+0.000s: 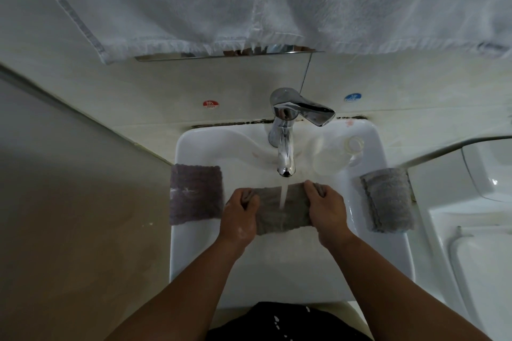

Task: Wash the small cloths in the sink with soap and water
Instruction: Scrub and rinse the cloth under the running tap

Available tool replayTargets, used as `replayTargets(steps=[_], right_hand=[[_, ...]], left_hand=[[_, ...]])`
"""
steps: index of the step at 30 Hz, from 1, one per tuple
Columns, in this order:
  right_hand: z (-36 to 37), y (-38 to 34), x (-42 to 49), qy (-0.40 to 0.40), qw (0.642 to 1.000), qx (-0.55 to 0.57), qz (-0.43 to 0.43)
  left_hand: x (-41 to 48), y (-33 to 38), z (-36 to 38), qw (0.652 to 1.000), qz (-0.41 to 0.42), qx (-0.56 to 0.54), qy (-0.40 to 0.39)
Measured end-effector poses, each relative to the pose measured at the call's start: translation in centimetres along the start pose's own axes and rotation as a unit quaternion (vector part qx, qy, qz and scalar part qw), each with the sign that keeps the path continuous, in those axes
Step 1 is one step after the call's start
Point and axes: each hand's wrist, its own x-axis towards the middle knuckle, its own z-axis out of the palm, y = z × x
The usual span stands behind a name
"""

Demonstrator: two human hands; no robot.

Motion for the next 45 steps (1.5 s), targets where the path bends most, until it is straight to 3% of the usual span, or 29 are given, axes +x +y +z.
replayTargets(steps=[5, 10, 15, 18, 22, 25, 35, 36, 37, 38, 39, 42, 45], right_hand=[[1.4, -0.5, -2.0, -0.009, 0.999, 0.033, 0.009], [3.0, -0.8, -5.0, -0.084, 0.994, 0.006, -0.075], [3.4, -0.4, -4.2, -0.060, 0.989, -0.012, -0.133], [3.3, -0.6, -4.0, -0.107, 0.986, -0.027, -0.122], [3.1, -1.2, -3.5, -0.065, 0.987, 0.043, -0.141], [3.3, -1.3, -3.5, -0.075, 0.983, 0.129, -0.106], [3.1, -0.1, -3.5, -0.084, 0.966, -0.067, -0.235], [3.1, -0.1, -3.4, -0.075, 0.963, -0.083, -0.247], [3.0, -0.2, -3.2, -0.068, 0.961, -0.097, -0.251], [3.0, -0.2, -3.1, -0.064, 0.963, -0.099, -0.244], [3.1, -0.4, -3.1, -0.065, 0.967, -0.090, -0.229], [3.4, -0.8, -3.0, -0.069, 0.971, -0.051, -0.224], [3.6, -0.7, -2.6, -0.056, 0.947, -0.096, -0.302]], left_hand=[[-0.9, 0.7, 1.7, 0.998, -0.024, -0.052, -0.017], [-1.7, 2.0, 3.3, 0.994, -0.048, -0.093, -0.024], [-2.0, 3.7, 3.6, 0.985, -0.022, -0.171, 0.000], [-2.0, 4.0, 3.6, 0.993, 0.032, -0.111, 0.019], [-2.3, 3.2, 4.0, 0.995, 0.072, -0.059, 0.019], [-3.0, 2.8, 4.1, 0.990, 0.046, -0.129, -0.028], [-1.8, 2.2, 4.1, 0.995, 0.084, -0.054, 0.029], [-1.8, 2.6, 4.0, 0.997, 0.067, -0.027, -0.014], [-1.7, 2.3, 4.1, 0.995, 0.091, 0.047, 0.004], [-1.4, 1.4, 4.2, 0.979, 0.163, 0.117, 0.036], [-1.3, 1.3, 4.3, 0.975, 0.187, 0.114, 0.043], [-1.5, 3.0, 3.8, 0.969, 0.205, 0.132, 0.024], [-1.0, 2.4, 4.1, 0.973, 0.189, 0.132, 0.014]])
